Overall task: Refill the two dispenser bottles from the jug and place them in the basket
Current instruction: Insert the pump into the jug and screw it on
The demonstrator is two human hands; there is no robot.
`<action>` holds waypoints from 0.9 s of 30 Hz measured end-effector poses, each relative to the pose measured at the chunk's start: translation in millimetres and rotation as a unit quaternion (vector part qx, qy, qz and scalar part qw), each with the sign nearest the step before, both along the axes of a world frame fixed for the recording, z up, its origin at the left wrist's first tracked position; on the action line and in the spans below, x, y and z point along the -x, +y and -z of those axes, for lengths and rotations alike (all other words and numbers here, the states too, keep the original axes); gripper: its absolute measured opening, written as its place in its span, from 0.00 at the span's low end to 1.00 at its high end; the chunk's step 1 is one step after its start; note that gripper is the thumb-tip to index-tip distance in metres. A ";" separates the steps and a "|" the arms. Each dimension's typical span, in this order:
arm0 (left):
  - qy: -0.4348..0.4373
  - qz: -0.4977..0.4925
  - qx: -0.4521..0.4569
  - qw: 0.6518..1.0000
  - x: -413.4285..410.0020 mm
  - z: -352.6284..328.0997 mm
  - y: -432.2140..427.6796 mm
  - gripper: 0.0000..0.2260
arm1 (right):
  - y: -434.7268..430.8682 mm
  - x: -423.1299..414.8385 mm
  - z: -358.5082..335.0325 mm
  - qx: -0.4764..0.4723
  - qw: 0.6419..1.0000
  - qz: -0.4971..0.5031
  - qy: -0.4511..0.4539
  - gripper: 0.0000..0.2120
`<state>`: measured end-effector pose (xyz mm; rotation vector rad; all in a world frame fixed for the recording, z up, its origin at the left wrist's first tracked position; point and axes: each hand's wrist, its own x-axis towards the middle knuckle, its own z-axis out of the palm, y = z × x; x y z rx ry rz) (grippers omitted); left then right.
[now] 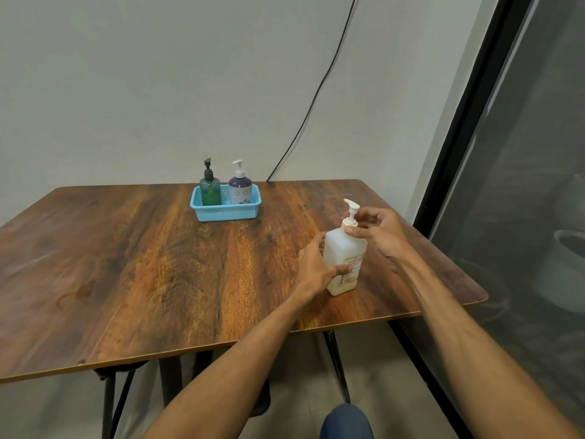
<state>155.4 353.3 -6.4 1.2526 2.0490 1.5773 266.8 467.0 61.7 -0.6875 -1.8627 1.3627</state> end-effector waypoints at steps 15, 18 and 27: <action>-0.004 -0.002 -0.007 1.000 1.4 -0.7 -0.5 0.35 | -5.3 11.1 9.0 -0.034 0.999 0.037 0.012 0.15; -0.003 -0.002 -0.003 1.000 2.0 -1.5 -0.5 0.36 | -6.3 10.5 10.6 -0.028 0.999 0.034 0.018 0.16; -0.004 -0.002 -0.004 1.000 2.0 0.9 0.6 0.36 | -13.1 13.1 15.0 0.022 0.995 0.063 0.071 0.21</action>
